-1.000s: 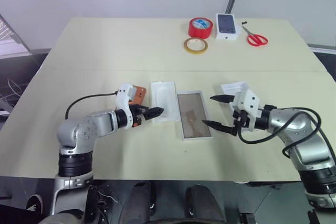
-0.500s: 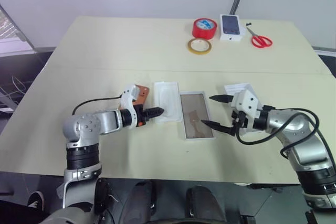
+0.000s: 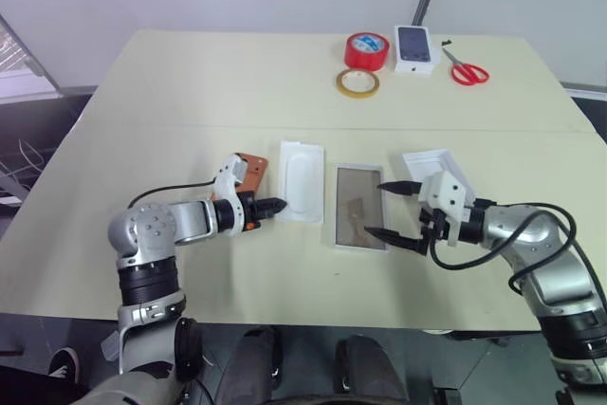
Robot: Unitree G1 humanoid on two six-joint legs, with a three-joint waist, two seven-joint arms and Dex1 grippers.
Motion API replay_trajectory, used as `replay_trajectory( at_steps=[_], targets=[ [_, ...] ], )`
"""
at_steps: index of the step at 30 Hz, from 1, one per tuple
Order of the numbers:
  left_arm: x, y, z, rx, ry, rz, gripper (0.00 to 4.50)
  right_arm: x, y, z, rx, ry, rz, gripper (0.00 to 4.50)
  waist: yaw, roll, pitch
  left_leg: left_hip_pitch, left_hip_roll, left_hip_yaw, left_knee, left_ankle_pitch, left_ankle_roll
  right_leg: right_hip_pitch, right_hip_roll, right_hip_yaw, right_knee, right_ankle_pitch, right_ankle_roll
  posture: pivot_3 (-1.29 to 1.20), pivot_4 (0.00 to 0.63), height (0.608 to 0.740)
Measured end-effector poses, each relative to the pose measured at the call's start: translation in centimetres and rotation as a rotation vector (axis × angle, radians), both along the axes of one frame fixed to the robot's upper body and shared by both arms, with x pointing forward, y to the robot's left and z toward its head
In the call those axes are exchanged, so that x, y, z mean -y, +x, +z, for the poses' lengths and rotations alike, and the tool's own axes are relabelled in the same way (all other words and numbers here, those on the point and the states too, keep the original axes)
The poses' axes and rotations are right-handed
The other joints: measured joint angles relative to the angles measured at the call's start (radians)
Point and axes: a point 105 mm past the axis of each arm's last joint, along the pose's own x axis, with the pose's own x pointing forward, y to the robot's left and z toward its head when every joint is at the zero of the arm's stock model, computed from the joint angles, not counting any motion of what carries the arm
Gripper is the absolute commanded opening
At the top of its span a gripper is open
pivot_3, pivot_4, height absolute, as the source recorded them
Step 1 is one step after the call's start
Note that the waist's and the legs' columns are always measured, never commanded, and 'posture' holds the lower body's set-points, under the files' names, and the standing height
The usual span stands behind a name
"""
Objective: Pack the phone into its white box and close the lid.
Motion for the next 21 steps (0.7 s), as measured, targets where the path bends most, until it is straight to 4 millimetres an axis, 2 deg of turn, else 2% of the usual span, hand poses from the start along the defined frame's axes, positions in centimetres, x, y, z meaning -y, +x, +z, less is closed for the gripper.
replay_trajectory(
  at_steps=[4, 8, 11, 14, 18, 21],
  targets=[
    [-1.5, 0.4, 0.7, -0.002, -0.014, 0.031, 0.06, -1.1, -2.2, -1.6, -0.108, -0.032, 0.105, 4.5, -0.001, -0.001, 0.0, 0.0, 0.0, 0.0, 0.0, 0.0, 0.0, 0.0, 0.0, 0.0, 0.0, 0.0, 0.0, 0.0, 0.15, 0.728],
    [-1.5, 0.7, 1.5, 0.0, -0.053, 0.032, 0.06, -2.2, -2.9, -2.7, -0.159, -0.045, 0.156, 4.5, 0.002, -0.002, 0.001, 0.0, 0.0, 0.0, 0.0, 0.0, -0.001, 0.0, 0.0, 0.0, 0.0, 0.0, 0.0, 0.0, 0.15, 0.728],
    [-1.4, 0.5, 1.5, -0.009, -0.09, 0.03, 0.0, -2.4, -2.5, -3.5, -0.136, -0.106, 0.156, 3.57, 0.001, -0.003, 0.001, 0.0, 0.0, 0.0, 0.0, 0.0, -0.001, 0.0, 0.0, 0.0, 0.0, 0.0, 0.0, 0.0, 0.15, 0.728],
    [-0.9, 0.4, 1.8, -0.004, -0.137, 0.02, 0.0, -2.0, -1.5, -4.6, -0.121, -0.168, 0.122, 2.12, 0.001, -0.003, 0.001, -0.001, 0.0, 0.0, 0.0, 0.001, -0.002, -0.001, -0.001, 0.0, 0.0, 0.0, 0.0, 0.0, 0.15, 0.728],
    [-0.4, 1.0, 3.3, 0.036, -0.21, 0.03, 0.0, -2.2, -0.7, -4.0, -0.082, -0.163, 0.12, 0.06, 0.001, -0.003, 0.001, -0.001, 0.0, 0.0, 0.0, 0.001, -0.003, -0.001, 0.0, 0.0, 0.0, 0.0, 0.0, 0.0, 0.15, 0.728],
    [0.0, 1.3, 4.1, 0.057, -0.235, 0.031, 0.0, -2.8, 0.2, -3.7, -0.03, -0.154, 0.116, 0.06, 0.0, -0.004, 0.001, 0.0, 0.0, 0.0, 0.0, 0.002, -0.003, -0.001, 0.0, -0.001, 0.0, 0.0, 0.0, 0.0, 0.15, 0.728]
  ],
)
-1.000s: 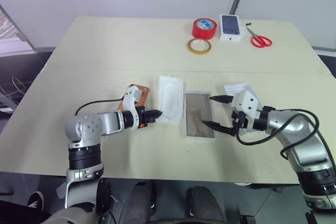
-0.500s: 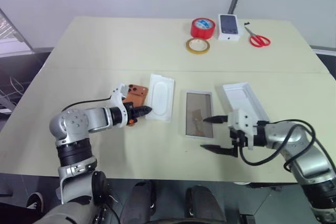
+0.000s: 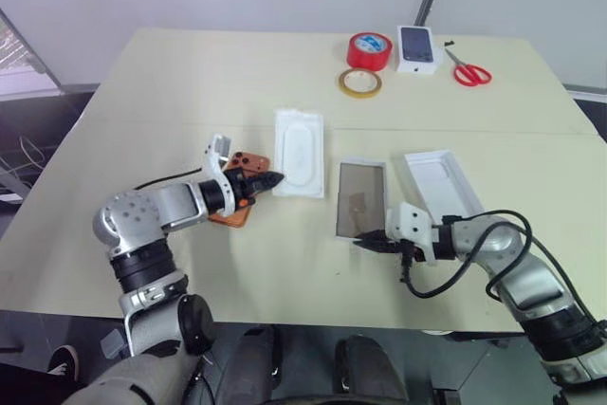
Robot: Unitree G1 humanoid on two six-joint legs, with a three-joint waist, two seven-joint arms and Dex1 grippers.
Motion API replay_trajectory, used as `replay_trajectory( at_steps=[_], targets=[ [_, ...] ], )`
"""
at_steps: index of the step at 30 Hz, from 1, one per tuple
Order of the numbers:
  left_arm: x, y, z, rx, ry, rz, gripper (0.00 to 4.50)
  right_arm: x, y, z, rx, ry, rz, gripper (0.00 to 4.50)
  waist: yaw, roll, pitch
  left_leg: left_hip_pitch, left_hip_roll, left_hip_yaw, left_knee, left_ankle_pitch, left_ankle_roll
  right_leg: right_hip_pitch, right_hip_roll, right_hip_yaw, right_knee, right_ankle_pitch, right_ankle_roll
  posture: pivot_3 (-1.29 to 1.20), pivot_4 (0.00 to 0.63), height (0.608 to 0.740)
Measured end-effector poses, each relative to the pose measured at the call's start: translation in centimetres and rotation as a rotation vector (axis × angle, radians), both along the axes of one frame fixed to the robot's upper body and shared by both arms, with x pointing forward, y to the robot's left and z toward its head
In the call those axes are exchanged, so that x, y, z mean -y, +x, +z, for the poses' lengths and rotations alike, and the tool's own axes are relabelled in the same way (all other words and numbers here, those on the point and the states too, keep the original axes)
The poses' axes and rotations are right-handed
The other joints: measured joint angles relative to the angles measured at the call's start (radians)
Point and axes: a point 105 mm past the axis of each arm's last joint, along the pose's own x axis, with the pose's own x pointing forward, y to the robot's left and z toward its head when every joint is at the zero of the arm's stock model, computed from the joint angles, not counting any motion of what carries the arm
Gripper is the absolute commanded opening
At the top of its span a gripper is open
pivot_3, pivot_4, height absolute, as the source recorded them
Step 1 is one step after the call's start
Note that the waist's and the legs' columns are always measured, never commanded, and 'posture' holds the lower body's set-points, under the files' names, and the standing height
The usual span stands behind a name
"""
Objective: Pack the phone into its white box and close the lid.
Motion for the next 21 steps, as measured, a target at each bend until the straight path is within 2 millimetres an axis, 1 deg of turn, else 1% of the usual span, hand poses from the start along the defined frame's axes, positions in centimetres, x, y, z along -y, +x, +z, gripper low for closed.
replay_trajectory(
  at_steps=[3, 6, 9, 10, 11, 12, 13, 14, 15, 16, 18, 21],
  targets=[
    [0.7, 0.0, 0.1, 0.0, -0.009, -0.011, 0.0, -0.9, 0.9, 0.1, 0.05, 0.009, 0.003, 0.06, 0.0, 0.0, 0.0, 0.0, 0.0, 0.0, 0.0, 0.001, -0.001, -0.001, 0.0, 0.0, 0.0, 0.0, 0.0, 0.0, 0.15, 0.728],
    [1.2, 0.1, 0.2, -0.002, -0.027, -0.016, 0.0, -1.9, 2.0, 0.9, 0.087, 0.059, -0.012, 0.06, -0.001, 0.0, 0.0, 0.0, 0.0, 0.0, 0.0, 0.001, -0.002, -0.001, 0.001, 0.0, 0.001, 0.0, 0.0, 0.0, 0.15, 0.728],
    [2.3, 0.0, 0.3, 0.002, -0.029, -0.045, 0.0, -2.9, 2.4, 1.3, 0.105, 0.066, 0.019, 0.89, 0.002, -0.001, 0.0, 0.0, 0.0, 0.0, 0.0, 0.001, -0.002, 0.0, 0.003, 0.0, 0.001, 0.0, 0.0, 0.0, 0.15, 0.728],
    [2.6, -0.1, 0.2, 0.002, -0.024, -0.056, 0.0, -3.0, 2.4, 1.2, 0.111, 0.06, 0.026, 1.32, 0.002, -0.001, 0.0, 0.0, 0.0, 0.0, 0.0, 0.001, -0.002, 0.0, 0.002, 0.0, 0.001, 0.0, 0.0, 0.0, 0.15, 0.728],
    [2.9, -0.1, 0.2, 0.002, -0.018, -0.065, 0.0, -2.9, 2.4, 1.0, 0.108, 0.056, 0.027, 1.92, 0.002, -0.001, 0.0, 0.0, 0.0, 0.0, 0.0, 0.001, -0.002, 0.0, 0.002, 0.0, 0.001, 0.0, 0.0, 0.0, 0.15, 0.728],
    [3.1, -0.1, 0.2, 0.004, -0.019, -0.067, 0.0, -2.8, 2.4, 0.9, 0.104, 0.055, 0.026, 2.36, 0.001, -0.001, 0.0, 0.0, 0.0, 0.0, 0.0, 0.001, -0.002, 0.0, 0.002, 0.0, 0.001, 0.0, 0.0, 0.0, 0.15, 0.728],
    [3.4, -0.1, 0.2, 0.007, -0.02, -0.068, 0.0, -2.7, 2.3, 0.8, 0.098, 0.055, 0.025, 3.01, 0.001, -0.001, 0.0, 0.0, 0.0, 0.0, 0.0, 0.001, -0.002, 0.0, 0.002, 0.0, 0.001, 0.0, 0.0, 0.0, 0.15, 0.728],
    [3.7, -0.1, 0.0, 0.005, -0.014, -0.076, 0.0, -2.6, 2.3, 0.7, 0.094, 0.055, 0.02, 3.41, 0.0, -0.001, 0.0, 0.0, 0.0, 0.0, 0.0, 0.001, -0.002, 0.0, 0.002, 0.0, 0.001, 0.0, 0.0, 0.0, 0.15, 0.728],
    [3.9, -0.2, -0.2, 0.003, -0.009, -0.078, 0.0, -2.3, 2.3, 0.7, 0.092, 0.058, 0.005, 4.04, 0.0, -0.001, 0.0, 0.0, 0.0, 0.0, 0.0, 0.001, -0.002, 0.0, 0.002, 0.0, 0.001, 0.0, 0.0, 0.0, 0.15, 0.728],
    [4.0, -0.2, -0.4, -0.003, -0.006, -0.079, 0.0, -2.1, 2.4, 0.8, 0.091, 0.061, -0.008, 4.46, 0.0, -0.001, 0.0, 0.0, 0.0, 0.0, 0.0, 0.001, -0.002, -0.001, 0.002, 0.0, 0.001, 0.0, 0.0, 0.0, 0.15, 0.728],
    [4.5, -0.2, -0.7, -0.003, 0.011, -0.091, 0.0, -1.0, 2.3, 1.1, 0.08, 0.066, -0.041, 4.46, 0.001, -0.001, 0.0, 0.0, 0.0, 0.0, 0.0, 0.001, -0.002, -0.001, 0.002, 0.0, 0.001, 0.0, 0.0, 0.0, 0.15, 0.728],
    [4.8, -0.3, -1.0, -0.003, 0.03, -0.113, 0.0, 2.0, 2.2, 1.7, 0.064, 0.038, -0.112, 4.46, 0.002, -0.001, 0.0, 0.0, 0.0, 0.0, 0.0, 0.001, -0.002, 0.001, 0.001, 0.0, 0.0, 0.0, 0.0, 0.0, 0.15, 0.728]
  ],
)
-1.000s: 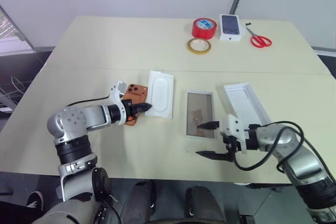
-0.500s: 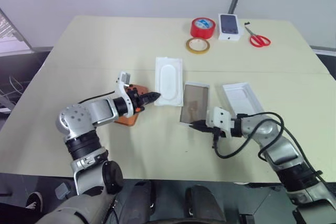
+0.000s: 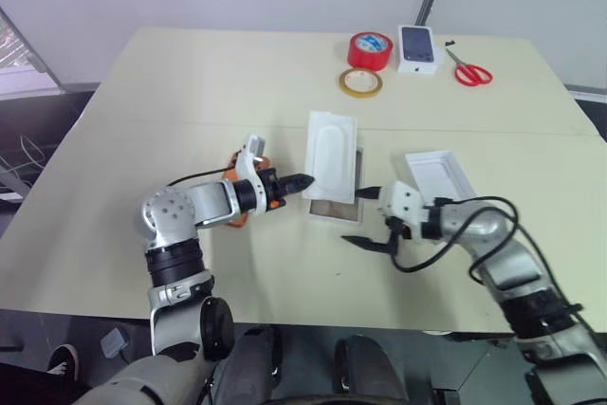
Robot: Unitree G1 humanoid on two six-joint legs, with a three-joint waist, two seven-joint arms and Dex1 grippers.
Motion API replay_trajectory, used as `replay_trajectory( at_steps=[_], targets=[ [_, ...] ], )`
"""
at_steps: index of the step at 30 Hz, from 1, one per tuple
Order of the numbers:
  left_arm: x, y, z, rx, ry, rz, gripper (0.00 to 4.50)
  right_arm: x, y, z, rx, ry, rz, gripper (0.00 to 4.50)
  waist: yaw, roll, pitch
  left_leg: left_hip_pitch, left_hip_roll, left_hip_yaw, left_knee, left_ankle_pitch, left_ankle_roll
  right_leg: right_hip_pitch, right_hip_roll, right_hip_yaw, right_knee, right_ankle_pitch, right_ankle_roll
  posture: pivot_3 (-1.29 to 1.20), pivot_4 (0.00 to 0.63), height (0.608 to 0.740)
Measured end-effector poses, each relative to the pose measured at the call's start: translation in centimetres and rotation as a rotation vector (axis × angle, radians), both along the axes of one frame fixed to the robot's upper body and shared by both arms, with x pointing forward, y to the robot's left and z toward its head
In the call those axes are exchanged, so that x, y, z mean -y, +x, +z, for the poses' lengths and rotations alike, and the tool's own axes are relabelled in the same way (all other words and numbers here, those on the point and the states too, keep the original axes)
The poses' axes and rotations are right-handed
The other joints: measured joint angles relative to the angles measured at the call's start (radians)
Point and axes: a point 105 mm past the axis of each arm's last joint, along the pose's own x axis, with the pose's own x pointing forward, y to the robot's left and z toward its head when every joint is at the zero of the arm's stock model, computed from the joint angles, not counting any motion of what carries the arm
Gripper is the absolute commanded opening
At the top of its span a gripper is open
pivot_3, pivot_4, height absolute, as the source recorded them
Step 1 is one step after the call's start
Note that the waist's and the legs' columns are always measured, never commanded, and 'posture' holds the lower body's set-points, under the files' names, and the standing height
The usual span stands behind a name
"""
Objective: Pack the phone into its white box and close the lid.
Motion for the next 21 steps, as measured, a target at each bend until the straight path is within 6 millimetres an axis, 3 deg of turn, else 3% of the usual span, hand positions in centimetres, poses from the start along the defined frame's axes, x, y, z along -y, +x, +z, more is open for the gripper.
replay_trajectory(
  at_steps=[6, 9, 16, 21],
  targets=[
    [0.7, 0.0, -1.2, -0.037, 0.024, -0.047, 0.0, 2.6, 0.4, 0.1, 0.02, -0.004, -0.102, 4.46, -0.004, 0.0, 0.0, 0.0, 0.001, 0.0, -0.001, 0.0, 0.0, -0.001, 0.001, 0.0, 0.0, 0.0, 0.0, 0.0, 0.15, 0.728],
    [0.8, 0.2, -1.5, -0.042, 0.021, -0.044, 0.97, 2.7, 0.5, 0.1, 0.027, -0.003, -0.11, 4.5, -0.003, 0.0, 0.0, 0.0, 0.001, 0.0, -0.001, 0.0, 0.0, -0.001, 0.001, 0.0, 0.0, 0.0, 0.0, 0.0, 0.15, 0.728],
    [1.4, 0.0, -0.8, -0.013, 0.004, -0.063, 4.4, 3.3, 1.0, 0.4, 0.049, 0.02, -0.152, 4.5, 0.0, 0.0, 0.0, 0.001, 0.0, 0.0, 0.0, 0.0, 0.0, 0.001, 0.0, 0.0, 0.0, 0.0, 0.0, 0.0, 0.15, 0.728],
    [0.3, 0.5, -0.8, 0.033, 0.089, -0.033, 4.4, 3.0, 2.0, 1.9, 0.083, 0.105, -0.177, 4.5, -0.004, 0.0, 0.0, 0.001, 0.001, 0.0, -0.001, 0.0, 0.0, 0.0, 0.001, 0.0, 0.001, 0.0, 0.0, 0.0, 0.15, 0.728]
  ],
)
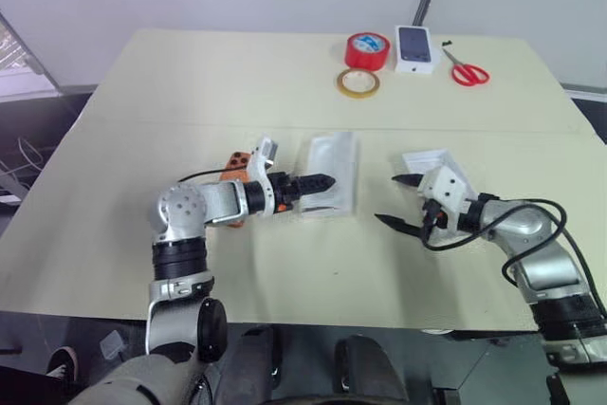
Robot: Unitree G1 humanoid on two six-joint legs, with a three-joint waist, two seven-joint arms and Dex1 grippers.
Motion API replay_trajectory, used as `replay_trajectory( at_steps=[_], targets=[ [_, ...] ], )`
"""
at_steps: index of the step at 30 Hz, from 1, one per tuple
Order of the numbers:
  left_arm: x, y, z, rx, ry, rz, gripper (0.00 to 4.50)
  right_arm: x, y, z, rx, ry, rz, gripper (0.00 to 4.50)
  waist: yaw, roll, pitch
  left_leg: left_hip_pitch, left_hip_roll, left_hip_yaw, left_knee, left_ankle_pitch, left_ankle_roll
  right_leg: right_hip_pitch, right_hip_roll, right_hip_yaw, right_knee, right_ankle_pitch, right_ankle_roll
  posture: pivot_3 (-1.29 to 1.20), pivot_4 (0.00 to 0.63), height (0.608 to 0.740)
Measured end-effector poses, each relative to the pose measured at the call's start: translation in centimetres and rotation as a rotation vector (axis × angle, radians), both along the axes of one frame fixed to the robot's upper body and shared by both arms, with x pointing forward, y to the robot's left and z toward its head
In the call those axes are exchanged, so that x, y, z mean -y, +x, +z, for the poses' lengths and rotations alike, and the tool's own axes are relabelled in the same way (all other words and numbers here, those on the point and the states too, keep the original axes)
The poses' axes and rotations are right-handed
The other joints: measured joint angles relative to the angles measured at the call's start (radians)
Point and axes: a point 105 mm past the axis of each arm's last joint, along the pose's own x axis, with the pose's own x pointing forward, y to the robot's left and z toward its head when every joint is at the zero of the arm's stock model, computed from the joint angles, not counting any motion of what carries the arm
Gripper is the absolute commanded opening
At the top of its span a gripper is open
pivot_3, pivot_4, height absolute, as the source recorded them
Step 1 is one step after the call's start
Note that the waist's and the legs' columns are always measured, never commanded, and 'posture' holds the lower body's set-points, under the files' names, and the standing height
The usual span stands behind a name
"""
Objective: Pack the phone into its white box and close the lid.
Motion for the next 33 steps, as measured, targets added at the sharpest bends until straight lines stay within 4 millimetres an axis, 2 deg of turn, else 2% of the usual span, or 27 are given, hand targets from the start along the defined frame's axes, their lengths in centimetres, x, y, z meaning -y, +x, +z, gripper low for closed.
replay_trajectory(
  at_steps=[4, 8, 12, 13, 15, 17, 21, 23, 28, 33],
  targets=[
    [-0.3, 0.7, 0.8, 0.07, -0.003, 0.034, 4.4, -2.0, 0.9, 2.4, 0.027, 0.16, 0.018, 4.5, 0.001, 0.0, 0.0, -0.001, 0.0, 0.0, 0.0, 0.0, 0.0, -0.001, 0.0, 0.0, 0.0, 0.0, 0.0, 0.0, 0.15, 0.728],
    [-0.4, 0.9, 2.9, 0.181, -0.036, 0.043, 4.44, -3.8, 1.4, 3.1, 0.052, 0.19, 0.044, 2.57, 0.004, 0.0, 0.0, -0.001, 0.0, 0.0, 0.0, 0.0, 0.0, 0.0, -0.001, 0.0, -0.001, 0.0, 0.0, 0.0, 0.15, 0.728],
    [-0.1, 0.4, 2.9, 0.169, -0.049, 0.022, 4.44, -4.8, 1.5, 2.5, 0.039, 0.207, 0.045, 0.44, 0.001, 0.0, 0.0, -0.001, -0.001, 0.0, 0.0, 0.0, 0.0, -0.001, -0.001, 0.0, 0.0, 0.0, 0.0, 0.0, 0.15, 0.728],
    [0.0, 0.1, 2.9, 0.153, -0.071, 0.013, 4.44, -4.9, 1.7, 2.5, 0.042, 0.201, 0.043, 0.05, 0.0, 0.0, 0.0, -0.001, -0.001, 0.0, 0.0, 0.0, 0.0, -0.001, -0.001, 0.0, 0.0, 0.0, 0.0, 0.0, 0.15, 0.728],
    [-0.1, 0.0, 2.9, 0.154, -0.076, 0.012, 4.44, -5.4, 1.9, 2.5, 0.054, 0.194, 0.046, 0.05, 0.0, 0.0, 0.0, -0.001, 0.0, 0.0, 0.0, 0.0, 0.0, -0.002, -0.001, 0.0, 0.0, 0.0, 0.0, 0.0, 0.15, 0.728],
    [-1.3, 0.0, 2.9, 0.204, -0.05, 0.042, 4.44, -6.6, 2.1, 2.5, 0.069, 0.184, 0.065, 0.05, -0.011, 0.0, 0.0, -0.001, 0.001, 0.0, -0.001, 0.0, 0.0, -0.002, 0.0, 0.001, 0.0, 0.0, 0.0, 0.0, 0.15, 0.728],
    [-5.6, 1.1, 2.3, 0.428, 0.155, 0.153, 4.44, -8.3, 3.6, -0.2, 0.05, 0.036, 0.007, 0.05, -0.025, 0.0, 0.0, -0.001, 0.002, 0.001, -0.004, 0.002, -0.003, -0.005, 0.004, 0.002, 0.001, 0.0, 0.0, 0.0, 0.15, 0.728],
    [-6.8, 1.2, 2.4, 0.509, 0.208, 0.158, 4.44, -8.8, 4.0, -1.6, 0.039, -0.04, -0.008, 0.05, -0.02, 0.0, 0.0, -0.002, 0.002, 0.001, -0.004, 0.002, -0.003, -0.005, 0.003, 0.002, 0.001, 0.0, -0.001, 0.0, 0.15, 0.728],
    [-8.6, 1.4, 2.6, 0.579, 0.246, 0.173, 4.44, -11.4, 4.5, -2.1, 0.053, -0.11, 0.026, 0.05, -0.02, 0.0, 0.0, -0.002, 0.001, 0.001, -0.003, 0.001, -0.002, -0.005, -0.001, 0.002, 0.001, 0.0, -0.001, 0.0, 0.15, 0.728],
    [-8.8, 1.4, 2.3, 0.574, 0.247, 0.185, 4.44, -10.7, 4.3, -2.4, 0.045, -0.194, 0.053, 0.05, -0.021, 0.0, 0.0, -0.002, 0.0, 0.0, -0.003, -0.002, 0.003, -0.004, -0.002, 0.002, 0.0, 0.0, -0.001, 0.0, 0.15, 0.728]
  ],
)
